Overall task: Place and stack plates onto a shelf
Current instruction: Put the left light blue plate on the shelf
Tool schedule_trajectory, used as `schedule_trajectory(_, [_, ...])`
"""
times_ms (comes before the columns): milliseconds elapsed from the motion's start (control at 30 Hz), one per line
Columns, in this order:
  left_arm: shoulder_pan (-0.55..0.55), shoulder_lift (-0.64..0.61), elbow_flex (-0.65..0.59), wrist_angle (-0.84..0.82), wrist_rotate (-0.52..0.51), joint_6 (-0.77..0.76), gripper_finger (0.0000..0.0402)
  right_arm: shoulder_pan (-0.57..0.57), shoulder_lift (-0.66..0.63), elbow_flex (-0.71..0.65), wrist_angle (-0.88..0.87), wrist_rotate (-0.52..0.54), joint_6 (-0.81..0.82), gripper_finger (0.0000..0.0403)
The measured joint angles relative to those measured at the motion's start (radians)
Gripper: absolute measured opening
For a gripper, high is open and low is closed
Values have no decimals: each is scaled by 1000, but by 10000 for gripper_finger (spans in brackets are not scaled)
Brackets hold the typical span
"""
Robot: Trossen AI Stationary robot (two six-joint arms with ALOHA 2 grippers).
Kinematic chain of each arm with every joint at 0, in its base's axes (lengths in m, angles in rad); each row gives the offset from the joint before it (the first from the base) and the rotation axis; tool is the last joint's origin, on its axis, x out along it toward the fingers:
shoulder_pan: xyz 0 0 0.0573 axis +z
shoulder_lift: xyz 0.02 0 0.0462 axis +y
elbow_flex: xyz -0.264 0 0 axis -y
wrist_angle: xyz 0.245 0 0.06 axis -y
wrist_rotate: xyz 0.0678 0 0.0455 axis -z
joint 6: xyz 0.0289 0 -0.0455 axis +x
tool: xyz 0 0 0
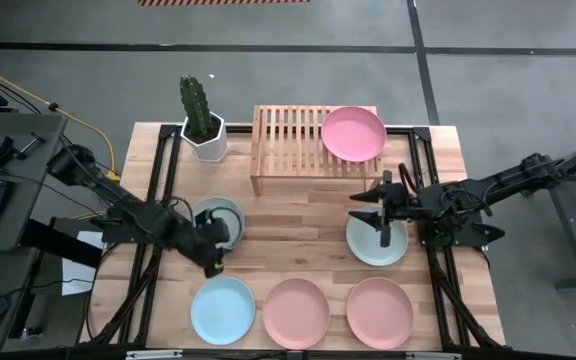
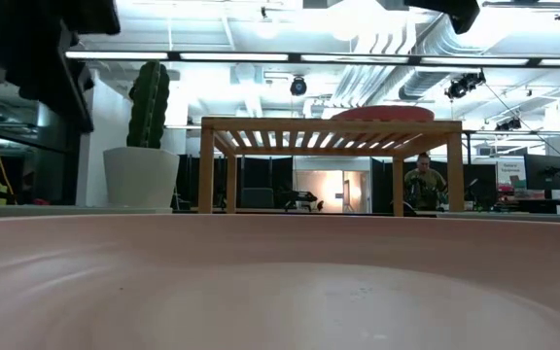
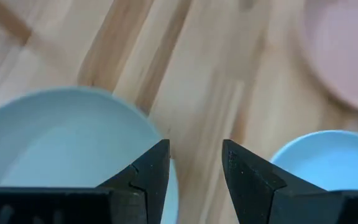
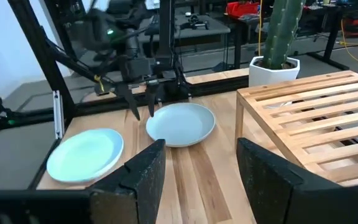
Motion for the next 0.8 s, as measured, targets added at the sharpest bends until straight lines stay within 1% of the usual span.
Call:
schedule_trajectory(67, [-21,55,10,-17,-24,-48,138,0,9,0,0,0,0,181])
schedule_trajectory(200, [-45,152,11,-17,-29,-108,138,0,26,0,-8,-1,-1,181])
schedule_trajectory(367, [-70,244,11,-17,-75,-43,138,0,50,0,-12,-1,-1,181])
schedule_trajectory(433, [-75,269,11,-18,-92,-26,138,0,59,0,-14,-1,-1,181])
schedule_trajectory(533, [-78,295,11,-17,-89,-6,138,0,73,0,-15,-2,-1,181])
schedule_trajectory(800, [-77,338,11,-35,-90,-27,138,0,84,0,-14,-2,0,181])
